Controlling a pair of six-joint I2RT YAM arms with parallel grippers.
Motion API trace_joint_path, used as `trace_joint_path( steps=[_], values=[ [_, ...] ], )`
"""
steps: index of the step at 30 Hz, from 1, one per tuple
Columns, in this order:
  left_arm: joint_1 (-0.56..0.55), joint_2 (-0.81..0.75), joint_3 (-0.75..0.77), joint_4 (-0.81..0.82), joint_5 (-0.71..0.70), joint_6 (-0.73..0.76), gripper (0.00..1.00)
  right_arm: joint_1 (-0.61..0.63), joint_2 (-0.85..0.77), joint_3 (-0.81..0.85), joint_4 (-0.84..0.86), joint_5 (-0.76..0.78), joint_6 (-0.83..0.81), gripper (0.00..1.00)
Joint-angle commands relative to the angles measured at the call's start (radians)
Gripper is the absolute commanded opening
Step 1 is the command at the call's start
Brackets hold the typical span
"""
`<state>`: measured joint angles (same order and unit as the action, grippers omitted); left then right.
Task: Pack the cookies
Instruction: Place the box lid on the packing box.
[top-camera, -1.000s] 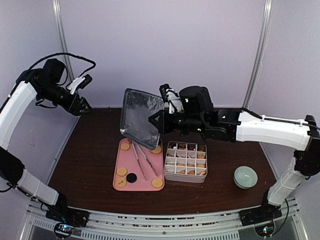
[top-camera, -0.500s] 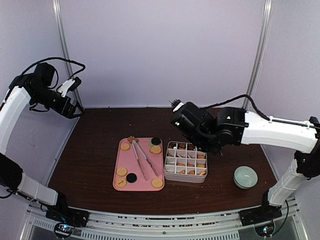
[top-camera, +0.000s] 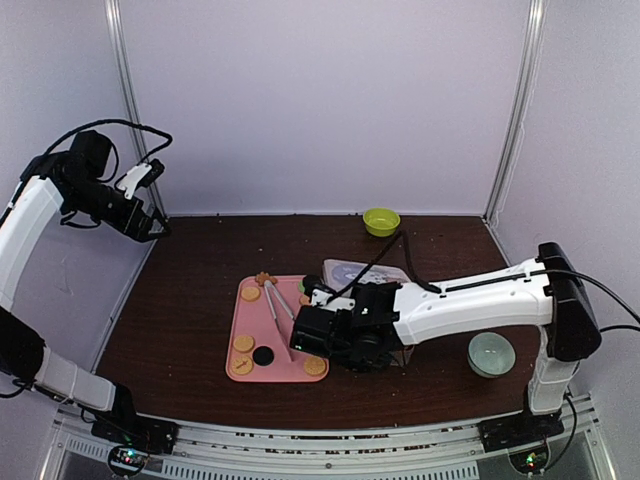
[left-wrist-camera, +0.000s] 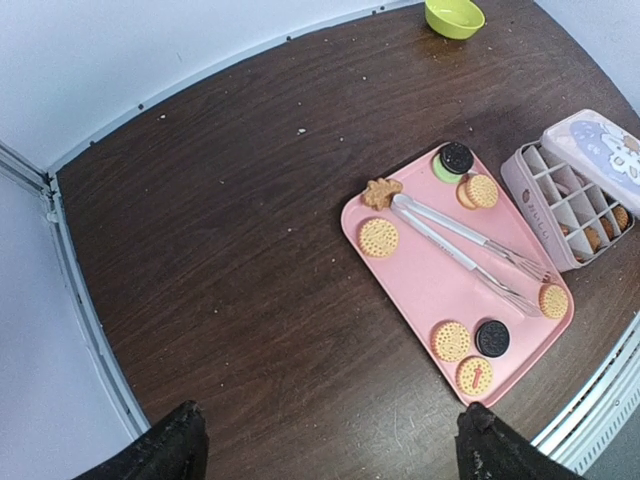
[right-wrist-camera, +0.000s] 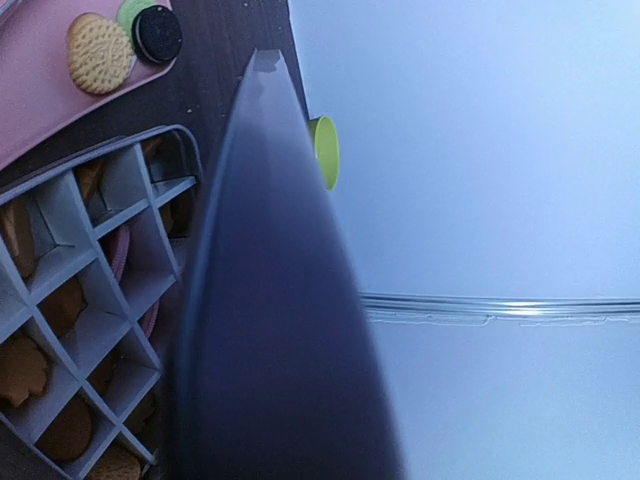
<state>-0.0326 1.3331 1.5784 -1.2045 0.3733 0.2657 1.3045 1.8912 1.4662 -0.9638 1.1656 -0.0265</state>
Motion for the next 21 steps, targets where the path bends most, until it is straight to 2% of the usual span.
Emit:
trace_joint_path(
  steps=[1, 5, 7, 14, 21],
  values=[
    [0.007, -0.026, -0.002, 0.034, 0.030, 0.022, 0.89, 0.022, 0.043, -0.036, -0.050, -0.015, 0.072, 0.01],
    [0.007, -0.028, -0.003, 0.034, 0.037, 0.024, 0.89, 0.043, 0.063, -0.049, -0.060, -0.067, 0.108, 0.08],
    [0.008, -0.028, -0.003, 0.034, 0.044, 0.024, 0.88, 0.054, 0.070, -0.048, -0.063, -0.096, 0.124, 0.14],
    [0.007, -0.025, 0.016, 0.022, 0.055, 0.026, 0.88, 0.077, 0.080, -0.056, -0.073, -0.203, 0.173, 0.47],
    [0.007, -0.010, 0.031, 0.012, 0.084, 0.025, 0.88, 0.094, 0.044, -0.098, -0.044, -0.312, 0.186, 0.73]
  ],
)
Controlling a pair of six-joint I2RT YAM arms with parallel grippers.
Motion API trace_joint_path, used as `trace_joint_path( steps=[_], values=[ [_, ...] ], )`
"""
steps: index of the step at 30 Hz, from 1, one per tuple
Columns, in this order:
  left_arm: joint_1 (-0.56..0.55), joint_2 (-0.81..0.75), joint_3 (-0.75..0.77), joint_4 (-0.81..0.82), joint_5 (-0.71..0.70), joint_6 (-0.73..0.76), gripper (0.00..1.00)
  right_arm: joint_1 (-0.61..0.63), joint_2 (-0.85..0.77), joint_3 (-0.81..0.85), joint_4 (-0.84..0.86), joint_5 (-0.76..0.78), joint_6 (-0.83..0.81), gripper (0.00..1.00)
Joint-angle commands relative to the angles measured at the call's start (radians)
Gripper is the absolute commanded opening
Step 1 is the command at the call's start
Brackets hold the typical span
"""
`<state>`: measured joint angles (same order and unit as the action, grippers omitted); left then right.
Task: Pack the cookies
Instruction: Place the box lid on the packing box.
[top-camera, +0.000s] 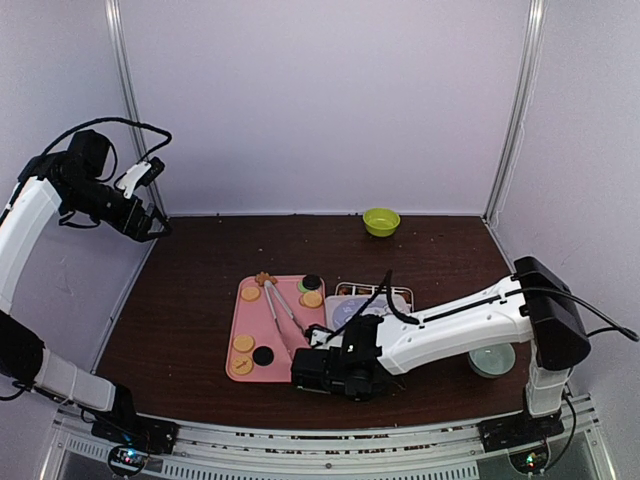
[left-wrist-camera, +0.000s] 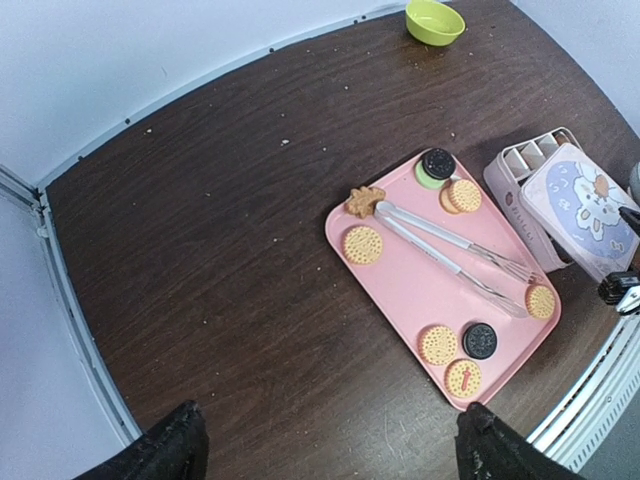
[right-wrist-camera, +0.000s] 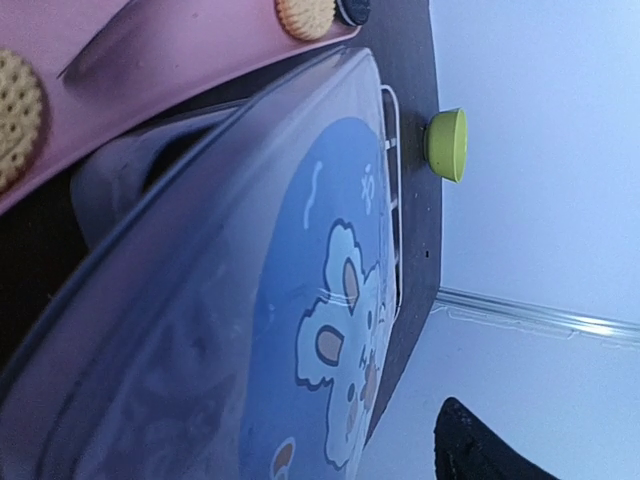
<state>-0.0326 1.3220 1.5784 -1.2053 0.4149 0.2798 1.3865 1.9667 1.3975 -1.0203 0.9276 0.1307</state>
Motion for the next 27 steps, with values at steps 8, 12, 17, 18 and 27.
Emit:
trace_joint_path(
  steps=[8, 12, 17, 18, 27],
  values=[
    [-0.013, 0.065, 0.035, -0.026, 0.149, 0.046, 0.88, 0.004, -0.102, -0.108, 0.104, -0.216, 0.066, 0.83],
    [-0.059, 0.103, 0.018, -0.026, 0.165, 0.071, 0.88, -0.038, -0.133, -0.130, 0.144, -0.264, 0.093, 0.83],
    [-0.135, 0.160, 0.015, -0.025, 0.163, 0.104, 0.87, -0.087, -0.161, -0.170, 0.208, -0.329, 0.089, 0.82],
    [-0.145, 0.170, 0.018, -0.025, 0.167, 0.107, 0.87, -0.087, -0.156, -0.176, 0.213, -0.333, 0.087, 0.82],
    [-0.182, 0.199, 0.020, -0.025, 0.194, 0.126, 0.86, -0.088, -0.182, -0.209, 0.249, -0.398, 0.074, 0.88]
  ],
)
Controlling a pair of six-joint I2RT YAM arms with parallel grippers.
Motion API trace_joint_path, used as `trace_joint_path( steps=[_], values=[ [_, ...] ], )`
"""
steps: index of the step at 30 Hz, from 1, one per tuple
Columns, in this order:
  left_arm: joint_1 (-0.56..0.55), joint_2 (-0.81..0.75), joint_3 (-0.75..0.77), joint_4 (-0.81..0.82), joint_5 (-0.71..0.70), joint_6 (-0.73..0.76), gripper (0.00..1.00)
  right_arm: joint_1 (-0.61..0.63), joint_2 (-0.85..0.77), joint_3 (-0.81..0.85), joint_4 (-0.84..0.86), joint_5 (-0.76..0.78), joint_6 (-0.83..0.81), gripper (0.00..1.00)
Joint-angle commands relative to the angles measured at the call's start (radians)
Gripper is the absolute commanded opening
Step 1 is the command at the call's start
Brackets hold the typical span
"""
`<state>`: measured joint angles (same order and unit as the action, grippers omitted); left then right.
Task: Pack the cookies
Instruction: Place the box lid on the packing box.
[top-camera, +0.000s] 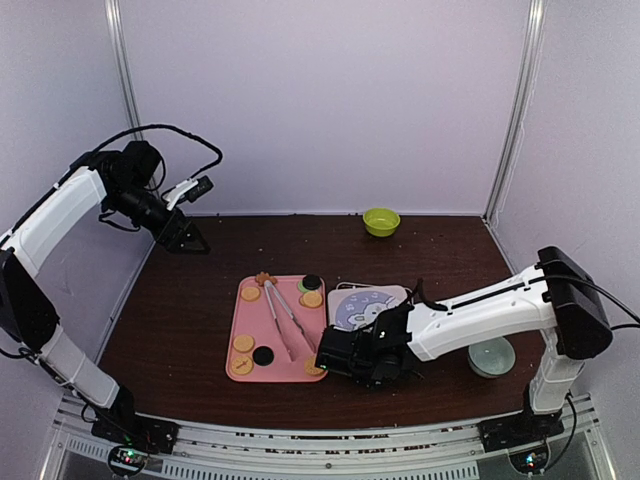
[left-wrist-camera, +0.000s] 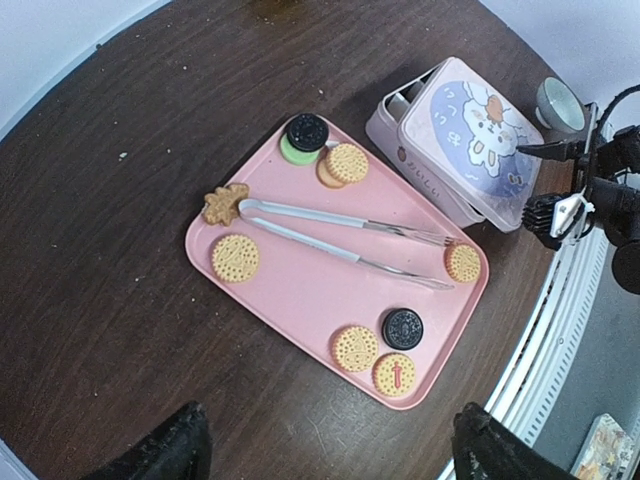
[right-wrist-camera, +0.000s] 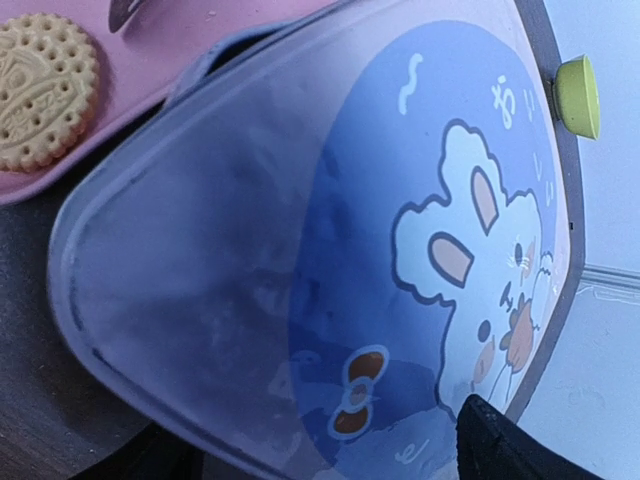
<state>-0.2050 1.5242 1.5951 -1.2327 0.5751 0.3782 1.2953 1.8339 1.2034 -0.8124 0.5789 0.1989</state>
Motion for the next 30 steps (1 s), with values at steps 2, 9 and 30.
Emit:
trace_joint_path(
  steps=[2, 9, 30],
  values=[
    [-0.017, -0.004, -0.009, 0.003, 0.036, 0.031, 0.86, 0.002, -0.070, -0.016, 0.054, -0.063, 0.002, 0.90],
    [-0.040, -0.001, -0.045, 0.006, 0.038, 0.048, 0.85, -0.051, -0.160, -0.063, 0.111, -0.199, -0.010, 0.88],
    [-0.248, 0.169, -0.037, 0.115, 0.004, 0.026, 0.84, -0.168, -0.159, 0.031, 0.181, -0.377, 0.040, 0.82]
  ],
)
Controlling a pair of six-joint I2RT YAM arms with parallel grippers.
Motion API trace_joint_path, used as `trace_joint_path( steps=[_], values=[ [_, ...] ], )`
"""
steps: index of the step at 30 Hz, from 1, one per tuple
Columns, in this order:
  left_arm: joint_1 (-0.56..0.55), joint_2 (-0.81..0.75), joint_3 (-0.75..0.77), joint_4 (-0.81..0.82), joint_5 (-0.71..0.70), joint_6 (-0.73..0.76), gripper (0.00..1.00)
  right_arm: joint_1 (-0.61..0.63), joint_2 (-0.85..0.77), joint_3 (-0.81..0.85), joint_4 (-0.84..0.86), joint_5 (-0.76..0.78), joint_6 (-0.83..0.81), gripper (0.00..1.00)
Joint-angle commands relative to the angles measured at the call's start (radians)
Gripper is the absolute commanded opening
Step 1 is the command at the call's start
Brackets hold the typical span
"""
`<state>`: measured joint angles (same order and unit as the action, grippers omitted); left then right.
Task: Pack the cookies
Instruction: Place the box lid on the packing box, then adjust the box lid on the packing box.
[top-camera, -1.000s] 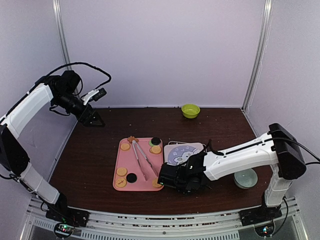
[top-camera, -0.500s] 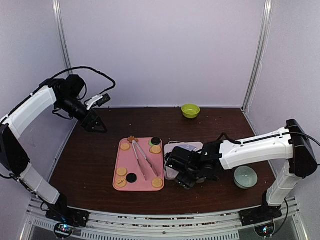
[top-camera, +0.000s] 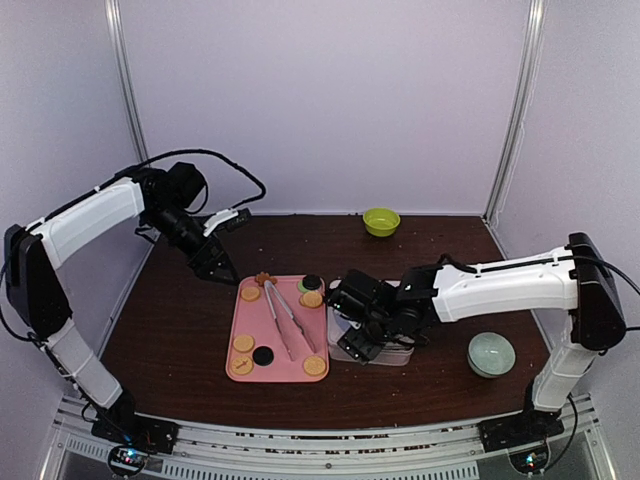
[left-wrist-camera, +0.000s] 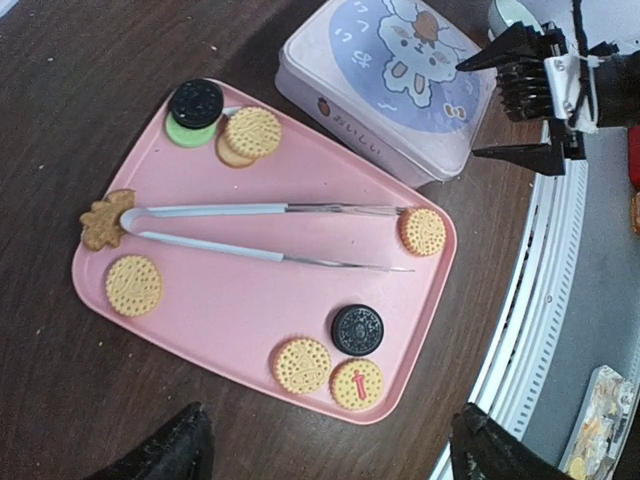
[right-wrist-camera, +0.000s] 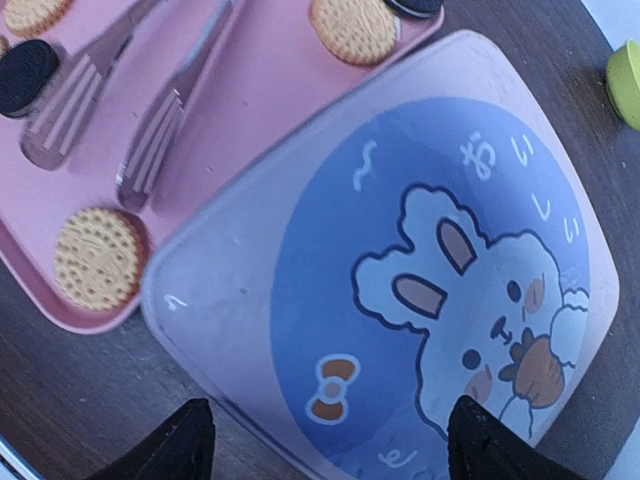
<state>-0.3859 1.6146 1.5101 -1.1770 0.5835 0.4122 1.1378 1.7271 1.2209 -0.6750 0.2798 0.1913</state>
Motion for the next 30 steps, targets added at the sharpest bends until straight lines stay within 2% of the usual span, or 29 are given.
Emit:
trace_joint_path(
  steps=[1, 3, 6, 11, 21, 30],
  values=[
    [-0.084, 0.104, 0.063, 0.067, -0.007, -0.012, 0.84, -0.026, -0.085, -0.006, 0.058, -0.097, 0.065, 0.83],
    [-0.123, 0.152, 0.091, 0.094, -0.012, -0.028, 0.83, -0.090, -0.156, -0.059, 0.074, -0.132, 0.105, 0.83],
    [-0.168, 0.233, 0.139, 0.149, -0.036, -0.065, 0.80, -0.192, -0.248, -0.139, 0.070, -0.078, 0.197, 0.82],
    [-0.207, 0.407, 0.274, 0.204, -0.088, -0.126, 0.75, -0.318, -0.285, -0.232, -0.018, 0.056, 0.335, 0.70],
    [-0.290, 0.622, 0.462, 0.232, -0.245, -0.181, 0.72, -0.323, -0.248, -0.314, -0.074, 0.166, 0.412, 0.66],
    [-0.337, 0.737, 0.603, 0.230, -0.282, -0.216, 0.71, -0.322, -0.245, -0.340, -0.037, 0.132, 0.421, 0.65]
  ],
)
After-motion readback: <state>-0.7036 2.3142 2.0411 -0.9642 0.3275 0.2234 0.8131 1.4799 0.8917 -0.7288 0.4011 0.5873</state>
